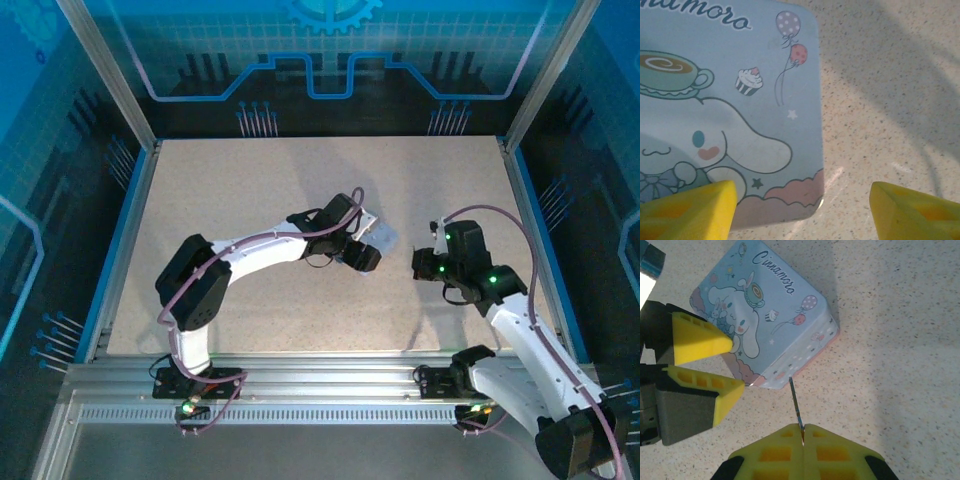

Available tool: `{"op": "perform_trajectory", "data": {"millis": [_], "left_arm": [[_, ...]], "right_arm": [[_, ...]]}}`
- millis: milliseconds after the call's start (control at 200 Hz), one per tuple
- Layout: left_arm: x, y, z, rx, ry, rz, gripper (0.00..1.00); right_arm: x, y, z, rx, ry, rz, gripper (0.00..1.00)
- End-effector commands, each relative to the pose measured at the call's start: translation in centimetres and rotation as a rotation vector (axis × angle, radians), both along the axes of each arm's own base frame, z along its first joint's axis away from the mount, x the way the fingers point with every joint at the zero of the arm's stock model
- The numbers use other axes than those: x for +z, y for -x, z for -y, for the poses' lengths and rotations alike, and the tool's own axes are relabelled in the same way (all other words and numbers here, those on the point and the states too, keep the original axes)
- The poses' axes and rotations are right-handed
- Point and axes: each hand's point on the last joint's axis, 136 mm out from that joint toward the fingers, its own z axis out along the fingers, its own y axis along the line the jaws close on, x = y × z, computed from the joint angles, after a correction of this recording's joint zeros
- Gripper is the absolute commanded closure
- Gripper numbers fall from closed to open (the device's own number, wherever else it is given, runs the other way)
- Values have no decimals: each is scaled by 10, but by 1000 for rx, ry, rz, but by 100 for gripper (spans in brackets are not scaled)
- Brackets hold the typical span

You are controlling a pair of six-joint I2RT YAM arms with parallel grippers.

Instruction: Unlock the padlock with the key

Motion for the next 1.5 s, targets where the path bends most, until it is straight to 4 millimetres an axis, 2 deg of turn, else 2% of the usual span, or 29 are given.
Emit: {"op": "perform_trajectory", "data": {"millis": [0, 110, 230, 370, 450, 525, 730, 915, 985, 1155, 1305, 1496], "left_arm": [[43, 1, 4, 8, 112, 29, 26], [65, -5, -14, 51, 163, 62, 25], [71, -10, -47, 128, 207, 61, 24], [56, -14, -89, 225, 267, 15, 25], [43, -13, -104, 260, 296, -3, 25], [30, -11, -111, 272, 316, -21, 26], [2, -9, -108, 273, 344, -52, 27], [-22, -13, -105, 276, 342, -58, 30], [-29, -14, -103, 271, 340, -59, 31], [-40, -16, -94, 246, 337, -43, 32], [-53, -16, -84, 215, 302, -20, 35], [-65, -19, -76, 220, 333, -34, 38]], "right_arm": [[-2, -3, -13, 23, -84, 5, 100], [-6, -6, -26, 51, -147, 9, 100], [-8, -12, -42, 84, -201, 19, 100], [-7, -24, -66, 135, -278, 37, 100], [-6, -34, -81, 160, -340, 54, 100], [-8, -43, -92, 171, -397, 61, 100], [-18, -67, -115, 195, -436, 61, 100], [-40, -79, -120, 190, -406, 14, 100], [-40, -85, -122, 192, -407, 28, 100], [-52, -88, -121, 180, -375, 5, 100], [-70, -81, -112, 151, -315, -53, 100], [-78, -77, -108, 144, -285, -75, 100]]}}
